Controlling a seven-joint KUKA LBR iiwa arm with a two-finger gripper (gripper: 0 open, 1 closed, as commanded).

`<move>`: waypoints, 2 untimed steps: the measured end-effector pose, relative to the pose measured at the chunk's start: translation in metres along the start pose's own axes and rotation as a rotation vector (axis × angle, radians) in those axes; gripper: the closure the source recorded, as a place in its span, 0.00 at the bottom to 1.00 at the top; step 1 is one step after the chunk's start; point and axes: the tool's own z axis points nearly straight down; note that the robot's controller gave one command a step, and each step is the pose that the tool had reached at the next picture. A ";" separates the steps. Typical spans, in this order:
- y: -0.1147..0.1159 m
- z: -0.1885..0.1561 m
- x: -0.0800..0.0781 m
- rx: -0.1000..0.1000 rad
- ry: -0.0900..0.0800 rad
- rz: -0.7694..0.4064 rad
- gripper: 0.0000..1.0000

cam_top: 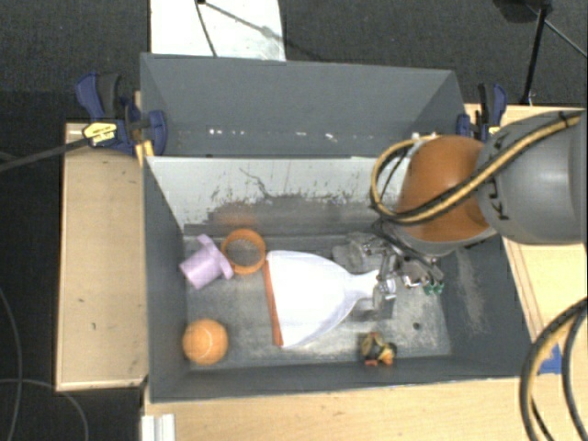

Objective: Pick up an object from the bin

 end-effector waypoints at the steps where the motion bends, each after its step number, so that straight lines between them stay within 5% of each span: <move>1: 0.051 0.000 -0.005 -0.003 0.000 -0.018 0.00; 2: 0.006 -0.001 -0.002 -0.001 -0.007 -0.004 0.00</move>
Offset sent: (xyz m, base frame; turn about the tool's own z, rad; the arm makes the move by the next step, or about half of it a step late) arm 0.0000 0.0000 0.0000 0.0000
